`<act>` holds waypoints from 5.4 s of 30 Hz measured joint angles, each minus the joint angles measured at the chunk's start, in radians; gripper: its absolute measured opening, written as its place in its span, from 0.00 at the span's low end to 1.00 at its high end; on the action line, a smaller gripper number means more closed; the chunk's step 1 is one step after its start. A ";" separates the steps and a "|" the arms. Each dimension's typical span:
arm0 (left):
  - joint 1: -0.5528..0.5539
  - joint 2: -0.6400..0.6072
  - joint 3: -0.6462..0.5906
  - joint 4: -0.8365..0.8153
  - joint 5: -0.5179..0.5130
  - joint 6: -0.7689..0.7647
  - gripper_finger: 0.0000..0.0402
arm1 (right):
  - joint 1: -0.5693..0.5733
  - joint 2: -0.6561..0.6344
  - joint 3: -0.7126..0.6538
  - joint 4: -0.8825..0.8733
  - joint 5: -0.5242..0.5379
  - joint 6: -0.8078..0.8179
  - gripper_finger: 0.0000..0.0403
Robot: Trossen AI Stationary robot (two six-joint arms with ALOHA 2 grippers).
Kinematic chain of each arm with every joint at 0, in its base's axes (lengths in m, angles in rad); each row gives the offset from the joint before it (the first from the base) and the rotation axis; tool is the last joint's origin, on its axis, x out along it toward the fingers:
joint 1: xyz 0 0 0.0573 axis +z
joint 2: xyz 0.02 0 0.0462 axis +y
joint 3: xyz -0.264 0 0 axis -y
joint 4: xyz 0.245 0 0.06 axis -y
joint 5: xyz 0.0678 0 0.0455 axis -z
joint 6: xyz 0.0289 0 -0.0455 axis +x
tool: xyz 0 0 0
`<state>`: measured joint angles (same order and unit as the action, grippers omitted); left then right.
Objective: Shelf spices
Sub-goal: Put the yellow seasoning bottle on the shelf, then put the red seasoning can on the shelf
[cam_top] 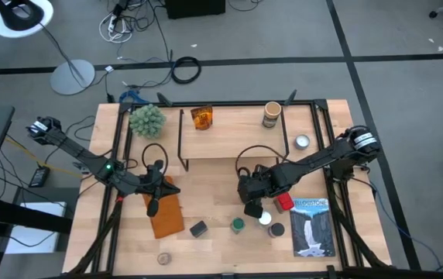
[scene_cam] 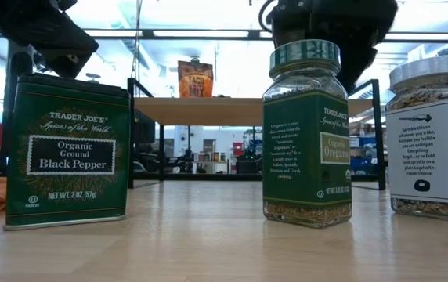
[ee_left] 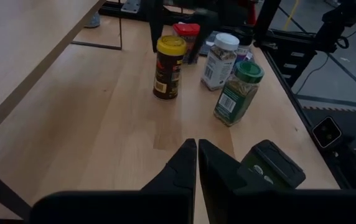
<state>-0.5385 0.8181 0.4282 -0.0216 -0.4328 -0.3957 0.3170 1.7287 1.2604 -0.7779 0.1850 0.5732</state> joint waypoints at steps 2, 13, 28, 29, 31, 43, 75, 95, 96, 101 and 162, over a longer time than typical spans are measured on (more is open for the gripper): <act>0.000 0.000 0.000 -0.006 0.002 -0.002 0.05 | 0.000 0.006 0.000 0.001 -0.004 -0.001 0.73; 0.000 0.000 0.000 -0.008 0.008 -0.005 0.05 | -0.007 -0.005 0.000 0.051 -0.008 -0.010 0.56; 0.000 0.000 0.000 -0.007 0.007 -0.006 0.05 | -0.008 -0.002 0.167 -0.136 -0.037 -0.019 0.56; 0.000 0.000 0.000 -0.007 0.008 -0.006 0.05 | -0.008 -0.002 0.196 -0.170 -0.032 -0.024 0.56; 0.000 0.000 0.000 -0.007 0.007 -0.006 0.05 | -0.008 -0.002 0.257 -0.224 -0.030 -0.030 0.56; 0.000 0.000 0.000 -0.023 0.008 -0.009 0.05 | -0.010 -0.007 0.644 -0.635 0.096 -0.104 0.57; 0.000 0.000 0.000 -0.028 0.008 -0.004 0.05 | -0.492 -0.406 0.285 -0.523 -0.001 -0.362 0.56; 0.000 0.000 0.000 -0.036 0.007 -0.002 0.05 | -0.665 -0.364 0.220 -0.471 -0.160 -0.410 0.57; 0.000 0.000 0.000 -0.039 0.007 -0.002 0.05 | -0.665 -0.367 0.219 -0.474 -0.160 -0.410 0.57; 0.000 0.000 0.000 -0.050 -0.003 -0.002 0.05 | -0.664 -0.374 0.218 -0.479 -0.169 -0.416 0.60; 0.000 0.000 0.000 -0.052 -0.012 -0.004 0.05 | -0.075 -0.466 0.335 -0.622 0.147 0.162 0.57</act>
<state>-0.5388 0.8182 0.4278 -0.0734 -0.4445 -0.4000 0.2420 1.2630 1.5950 -1.3995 0.3318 0.7355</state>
